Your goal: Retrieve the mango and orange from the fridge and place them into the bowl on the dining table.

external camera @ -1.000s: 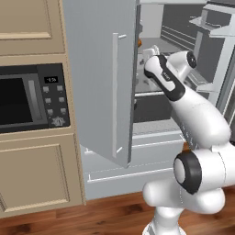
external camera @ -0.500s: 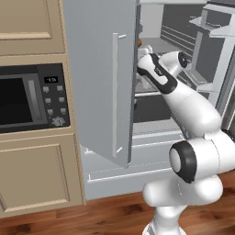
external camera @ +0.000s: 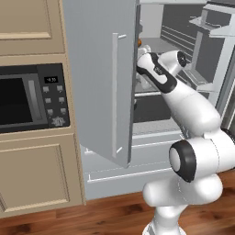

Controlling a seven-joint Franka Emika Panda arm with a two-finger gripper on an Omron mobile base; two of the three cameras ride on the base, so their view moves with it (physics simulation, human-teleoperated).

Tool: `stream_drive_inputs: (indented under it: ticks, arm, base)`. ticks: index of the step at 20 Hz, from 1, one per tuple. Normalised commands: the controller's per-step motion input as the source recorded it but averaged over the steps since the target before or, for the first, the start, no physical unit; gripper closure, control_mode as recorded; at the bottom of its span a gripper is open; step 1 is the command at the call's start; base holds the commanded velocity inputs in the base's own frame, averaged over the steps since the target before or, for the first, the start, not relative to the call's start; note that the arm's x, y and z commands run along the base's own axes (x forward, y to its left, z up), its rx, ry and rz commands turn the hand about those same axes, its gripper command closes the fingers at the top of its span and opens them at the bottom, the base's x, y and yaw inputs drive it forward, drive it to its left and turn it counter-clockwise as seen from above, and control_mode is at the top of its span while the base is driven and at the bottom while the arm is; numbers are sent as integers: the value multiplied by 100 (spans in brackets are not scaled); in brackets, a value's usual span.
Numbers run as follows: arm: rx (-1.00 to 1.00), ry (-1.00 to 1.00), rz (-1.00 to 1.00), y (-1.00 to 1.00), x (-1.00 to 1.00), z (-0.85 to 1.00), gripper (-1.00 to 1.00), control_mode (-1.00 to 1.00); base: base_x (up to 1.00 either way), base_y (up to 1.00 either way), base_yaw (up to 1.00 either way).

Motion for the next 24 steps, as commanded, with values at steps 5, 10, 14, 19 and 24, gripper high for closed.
stream_drive_inputs:
  ticks: [5, 10, 14, 19, 24]
  arm:
    - [0, 0, 6, 58, -11, 0, -100, -100]
    - [0, 0, 9, 82, -32, 0, -100, -100]
    - [0, -4, 11, 100, -54, 0, -100, -100]
    - [0, -8, 11, 100, -67, 0, -100, -100]
    - [0, -10, 8, 100, -65, 0, -100, -100]
  base:
    - [0, 0, 0]
    - [0, 0, 0]
    - [0, 0, 0]
    - [0, 0, 0]
    - [0, 0, 0]
